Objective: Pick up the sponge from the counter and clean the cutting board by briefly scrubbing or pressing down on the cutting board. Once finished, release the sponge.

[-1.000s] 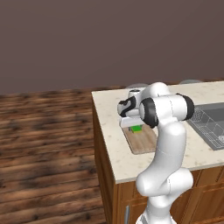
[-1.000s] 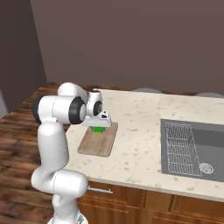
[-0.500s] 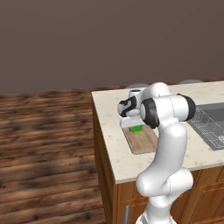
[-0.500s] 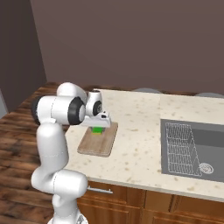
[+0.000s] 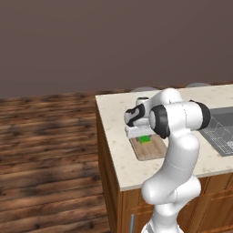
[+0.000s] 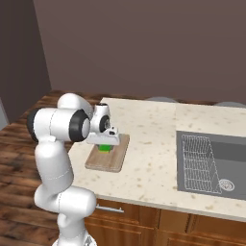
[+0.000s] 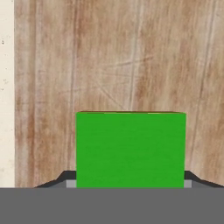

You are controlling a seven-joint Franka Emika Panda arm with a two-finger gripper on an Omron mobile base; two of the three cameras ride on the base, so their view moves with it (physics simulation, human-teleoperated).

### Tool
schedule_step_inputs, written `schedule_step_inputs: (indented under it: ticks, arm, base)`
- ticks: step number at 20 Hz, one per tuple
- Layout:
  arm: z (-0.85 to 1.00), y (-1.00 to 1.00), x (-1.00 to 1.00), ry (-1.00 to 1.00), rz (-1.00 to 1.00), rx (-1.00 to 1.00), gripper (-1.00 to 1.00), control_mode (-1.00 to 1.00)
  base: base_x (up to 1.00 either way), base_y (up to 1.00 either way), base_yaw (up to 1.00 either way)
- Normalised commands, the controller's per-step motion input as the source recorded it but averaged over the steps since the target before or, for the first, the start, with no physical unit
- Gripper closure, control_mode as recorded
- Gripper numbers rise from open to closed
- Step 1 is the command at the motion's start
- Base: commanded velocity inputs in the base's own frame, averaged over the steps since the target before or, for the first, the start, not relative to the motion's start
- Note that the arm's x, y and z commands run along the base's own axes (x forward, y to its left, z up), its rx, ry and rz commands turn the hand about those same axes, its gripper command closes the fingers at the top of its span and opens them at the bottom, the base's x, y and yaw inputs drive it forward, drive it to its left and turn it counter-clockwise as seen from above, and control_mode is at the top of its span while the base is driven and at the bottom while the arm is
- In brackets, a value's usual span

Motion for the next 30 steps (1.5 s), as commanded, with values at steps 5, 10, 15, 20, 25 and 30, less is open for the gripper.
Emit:
schedule_step_inputs:
  ticks: [5, 10, 15, 20, 25, 30]
  arm:
    - [-0.67, 0.00, -0.44, 0.08, 0.00, 0.00, 1.00, -1.00]
    - [-0.37, 0.00, -0.46, 0.01, 0.00, 0.00, 1.00, -1.00]
    - [-0.34, 0.00, -0.68, 0.00, 0.00, 0.00, 1.00, -1.00]
    - [-0.49, 0.00, -0.66, 0.03, 0.00, 0.00, 1.00, -1.00]
    - [-0.65, 0.00, -0.47, 0.07, 0.00, 0.00, 1.00, -1.00]
    - [-0.30, 0.00, -0.30, 0.01, 0.00, 0.00, 1.00, -1.00]
  base:
    - [0.00, 0.00, 0.00]
    - [0.00, 0.00, 0.00]
    - [0.00, 0.00, 0.00]
    - [0.00, 0.00, 0.00]
    - [0.00, 0.00, 0.00]
    - [0.00, 0.00, 0.00]
